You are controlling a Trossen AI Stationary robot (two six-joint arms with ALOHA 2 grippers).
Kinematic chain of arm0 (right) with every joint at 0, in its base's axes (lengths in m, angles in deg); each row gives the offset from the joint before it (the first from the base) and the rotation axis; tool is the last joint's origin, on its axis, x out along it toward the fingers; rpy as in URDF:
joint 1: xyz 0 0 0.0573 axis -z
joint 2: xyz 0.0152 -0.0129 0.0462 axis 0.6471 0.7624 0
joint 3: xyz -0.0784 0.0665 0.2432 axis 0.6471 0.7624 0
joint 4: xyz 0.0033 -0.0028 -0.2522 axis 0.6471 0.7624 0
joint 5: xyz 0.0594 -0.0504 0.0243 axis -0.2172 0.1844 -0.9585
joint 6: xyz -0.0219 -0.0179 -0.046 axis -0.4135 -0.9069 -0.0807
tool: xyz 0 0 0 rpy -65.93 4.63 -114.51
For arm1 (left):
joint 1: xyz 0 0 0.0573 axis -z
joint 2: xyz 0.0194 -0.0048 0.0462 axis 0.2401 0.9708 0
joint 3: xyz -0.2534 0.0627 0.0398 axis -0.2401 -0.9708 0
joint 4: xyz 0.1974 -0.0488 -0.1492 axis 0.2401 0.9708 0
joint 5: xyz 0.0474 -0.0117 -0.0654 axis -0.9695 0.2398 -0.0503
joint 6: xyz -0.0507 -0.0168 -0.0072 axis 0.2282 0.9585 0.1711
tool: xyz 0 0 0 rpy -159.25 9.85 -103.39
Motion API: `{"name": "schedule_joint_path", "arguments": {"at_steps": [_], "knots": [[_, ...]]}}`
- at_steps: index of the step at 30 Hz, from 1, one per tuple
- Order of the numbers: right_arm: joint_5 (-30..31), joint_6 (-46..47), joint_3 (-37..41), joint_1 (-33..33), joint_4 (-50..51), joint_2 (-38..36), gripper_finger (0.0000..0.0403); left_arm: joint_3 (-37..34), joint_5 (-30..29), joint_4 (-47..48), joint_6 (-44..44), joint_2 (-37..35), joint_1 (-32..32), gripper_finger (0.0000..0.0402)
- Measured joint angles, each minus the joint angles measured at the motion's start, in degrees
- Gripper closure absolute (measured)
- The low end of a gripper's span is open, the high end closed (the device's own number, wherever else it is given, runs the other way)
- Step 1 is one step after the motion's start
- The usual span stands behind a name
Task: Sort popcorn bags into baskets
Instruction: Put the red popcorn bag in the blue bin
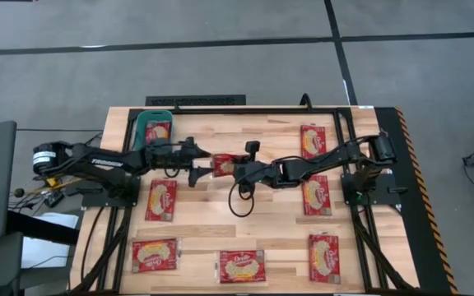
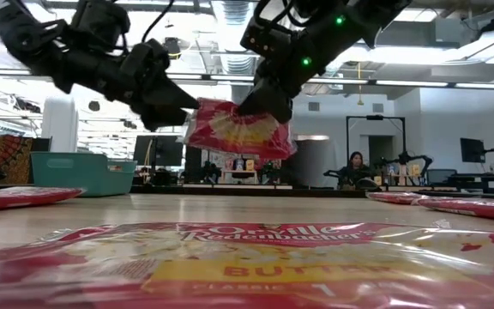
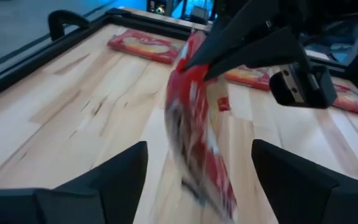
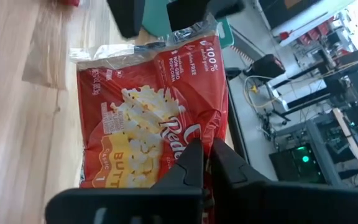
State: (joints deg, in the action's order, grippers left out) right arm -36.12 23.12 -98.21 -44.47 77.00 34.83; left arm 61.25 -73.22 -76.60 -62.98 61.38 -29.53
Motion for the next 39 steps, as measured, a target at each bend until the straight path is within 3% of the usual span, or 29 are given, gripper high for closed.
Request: {"name": "schedule_joint_path", "arguments": {"at_steps": [6, 17, 22, 25, 31, 39], "knots": [[0.07, -0.22, 0.00, -0.25, 0.37, 0.00, 0.0386, 6.23, 1.88, 4.24, -2.00, 4.63, 0.30, 0.0182], [0.10, -2.75, 0.00, -0.42, 1.07, -0.09, 0.0385, 12.57, 2.83, 16.60, -7.86, 5.08, 0.13, 0.0384], [0.58, -6.33, -0.02, -0.85, 1.00, -0.13, 0.0383, 13.49, 3.04, 17.63, -8.58, 5.08, -0.34, 0.0379], [2.44, -4.44, -0.02, -0.57, 0.13, -0.11, 0.0360, 14.54, 2.02, 19.69, -9.45, 5.06, -0.56, 0.0387], [7.94, 0.40, -0.02, -0.59, -0.42, -0.11, 0.0276, 14.62, -11.70, 22.11, -9.77, 3.00, -0.55, 0.0395], [14.85, 11.15, -0.07, 0.22, 2.12, -0.11, 0.0177, 14.50, -36.83, 35.82, -9.23, -10.85, -0.52, 0.0396]]}}
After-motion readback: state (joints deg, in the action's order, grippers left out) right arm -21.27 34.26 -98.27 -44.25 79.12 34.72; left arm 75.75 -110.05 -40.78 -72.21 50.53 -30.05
